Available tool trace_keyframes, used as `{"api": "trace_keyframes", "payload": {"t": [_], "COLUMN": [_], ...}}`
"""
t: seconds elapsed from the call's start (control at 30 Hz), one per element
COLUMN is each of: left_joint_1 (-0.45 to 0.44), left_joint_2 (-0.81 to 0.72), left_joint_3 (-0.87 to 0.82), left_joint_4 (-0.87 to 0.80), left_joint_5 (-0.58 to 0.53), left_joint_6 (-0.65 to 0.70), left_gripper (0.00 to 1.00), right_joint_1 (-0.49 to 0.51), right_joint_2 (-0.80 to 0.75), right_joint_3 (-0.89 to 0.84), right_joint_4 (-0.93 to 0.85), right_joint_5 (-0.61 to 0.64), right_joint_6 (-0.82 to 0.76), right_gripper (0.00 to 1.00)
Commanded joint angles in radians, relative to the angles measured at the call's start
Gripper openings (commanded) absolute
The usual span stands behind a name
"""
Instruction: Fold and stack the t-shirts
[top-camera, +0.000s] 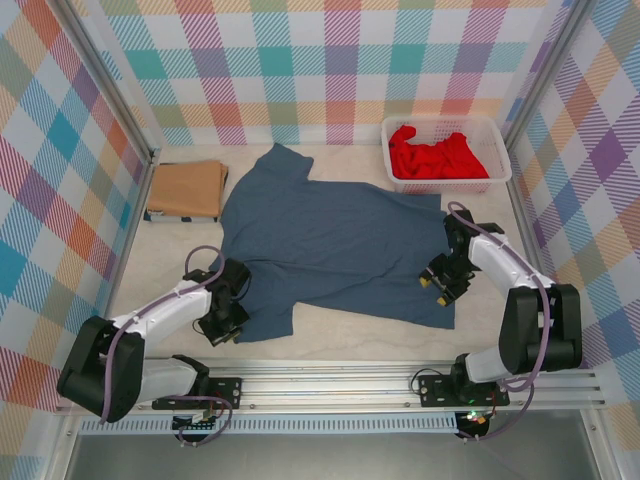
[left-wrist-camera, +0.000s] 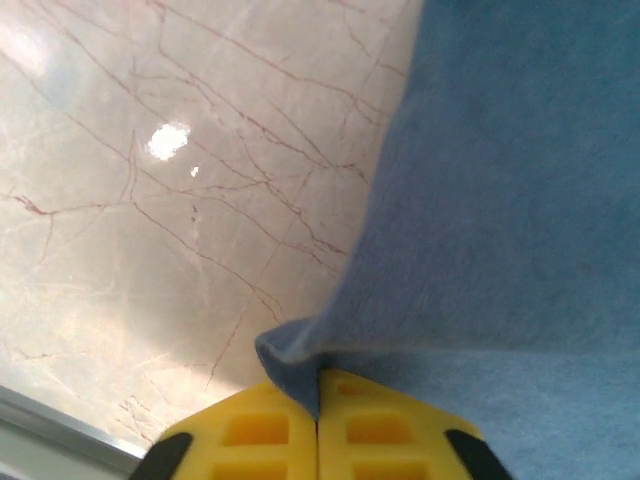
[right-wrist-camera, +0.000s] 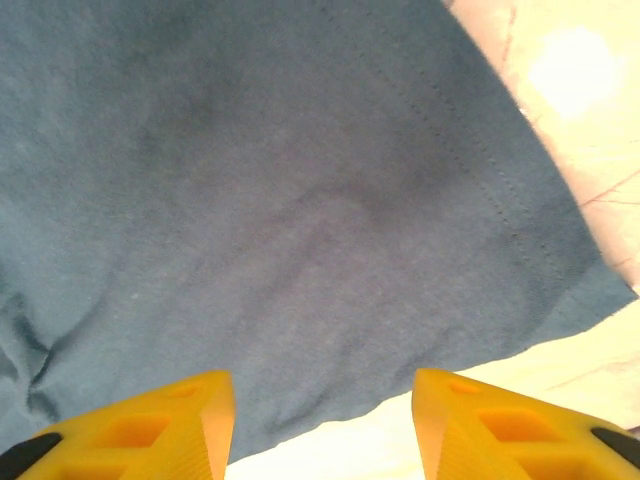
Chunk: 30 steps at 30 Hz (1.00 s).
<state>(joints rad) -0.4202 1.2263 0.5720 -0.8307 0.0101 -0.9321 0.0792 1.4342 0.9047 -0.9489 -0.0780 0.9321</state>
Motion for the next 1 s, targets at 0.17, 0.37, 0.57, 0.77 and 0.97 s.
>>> {"api": "trace_keyframes", "payload": {"t": [0.17, 0.37, 0.57, 0.77, 0.97], "left_joint_1": [-0.009, -0.009, -0.009, -0.009, -0.009], "left_joint_2": [-0.083, -0.083, -0.079, -0.065, -0.055], "left_joint_3": [0.17, 0.197, 0.207, 0.235, 0.241], "left_joint_4": [-0.008, -0.011, 0.0, -0.011, -0.005], "left_joint_5": [0.028, 0.038, 0.054, 0.057, 0.061], "left_joint_6": [-0.002, 0.004, 0.011, 0.022, 0.023], "left_gripper": [0.0, 0.0, 0.0, 0.0, 0.0], "right_joint_1": [-0.074, -0.166, -0.174, -0.176, -0.176], "right_joint_2": [-0.08, -0.052, -0.017, -0.034, -0.113], "right_joint_3": [-0.093, -0.158, -0.187, -0.214, -0.239], "right_joint_4": [-0.173, -0.033, 0.009, -0.022, -0.03], "right_joint_5": [0.089, 0.039, 0.053, 0.033, 0.069], "right_joint_6": [0.184, 0.179, 0.191, 0.237, 0.234], "right_gripper": [0.6, 0.55, 0.53, 0.51, 0.52]}}
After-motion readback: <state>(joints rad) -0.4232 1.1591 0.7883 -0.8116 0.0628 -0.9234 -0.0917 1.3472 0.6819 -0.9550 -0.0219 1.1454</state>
